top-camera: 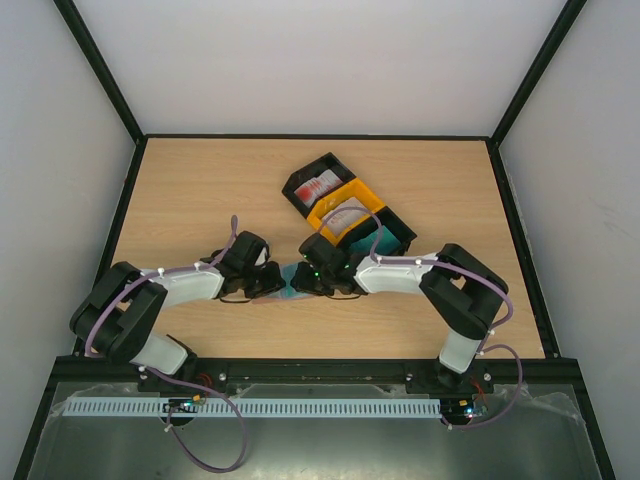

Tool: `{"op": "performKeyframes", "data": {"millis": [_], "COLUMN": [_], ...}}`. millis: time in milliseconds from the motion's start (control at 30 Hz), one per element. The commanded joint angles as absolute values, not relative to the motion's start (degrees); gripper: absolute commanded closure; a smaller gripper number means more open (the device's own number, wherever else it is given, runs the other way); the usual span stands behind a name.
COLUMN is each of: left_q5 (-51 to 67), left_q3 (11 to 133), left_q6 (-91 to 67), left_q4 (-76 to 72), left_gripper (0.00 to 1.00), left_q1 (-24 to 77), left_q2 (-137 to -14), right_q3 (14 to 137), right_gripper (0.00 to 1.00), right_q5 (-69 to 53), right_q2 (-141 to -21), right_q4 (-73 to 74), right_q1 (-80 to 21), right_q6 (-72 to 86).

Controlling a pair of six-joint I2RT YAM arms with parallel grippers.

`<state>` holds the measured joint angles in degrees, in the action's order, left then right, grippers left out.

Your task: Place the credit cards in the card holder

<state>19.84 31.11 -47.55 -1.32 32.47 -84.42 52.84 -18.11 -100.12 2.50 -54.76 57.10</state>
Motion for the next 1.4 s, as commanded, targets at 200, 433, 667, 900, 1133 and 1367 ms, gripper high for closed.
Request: {"op": "performKeyframes", "data": {"millis": [200, 433, 667, 900, 1133, 1367], "left_q5": [19.48, 13.47, 12.78, 13.35, 13.69, 13.44], "left_q3": [30.75, 31.68, 28.87, 27.52, 27.17, 26.94], "left_q6": [-47.02, -45.98, -44.40, -43.69, -43.39, -43.43], "left_q4": [0.90, 7.61, 9.48, 9.49, 10.16, 10.84], "left_gripper": [0.90, 0.85, 0.84, 0.83, 0.82, 0.82], "left_q1": [32.50, 30.75, 27.04, 25.76, 25.02, 23.96], "left_q2": [-81.80, -75.28, -73.75, -73.80, -72.09, -70.32], "right_q3": [53.44, 56.16, 59.81, 63.70, 64.92, 63.56], "right_gripper": [0.97, 0.98, 0.95, 0.54, 0.53, 0.51], "right_q5": [-15.49, -9.42, -9.22, -13.58, -19.32, -25.82], "right_q2": [-101.94, -101.13, -102.07, -102.63, -104.28, -105.27], "right_q4": [-0.34, 8.79, 13.30, 12.12, 9.04, 2.26], "right_q1": [-54.49, -54.49, -54.57, -55.52, -55.53, -55.48], "right_q6": [55.92, 50.56, 48.29, 47.66, 47.46, 48.78]}}
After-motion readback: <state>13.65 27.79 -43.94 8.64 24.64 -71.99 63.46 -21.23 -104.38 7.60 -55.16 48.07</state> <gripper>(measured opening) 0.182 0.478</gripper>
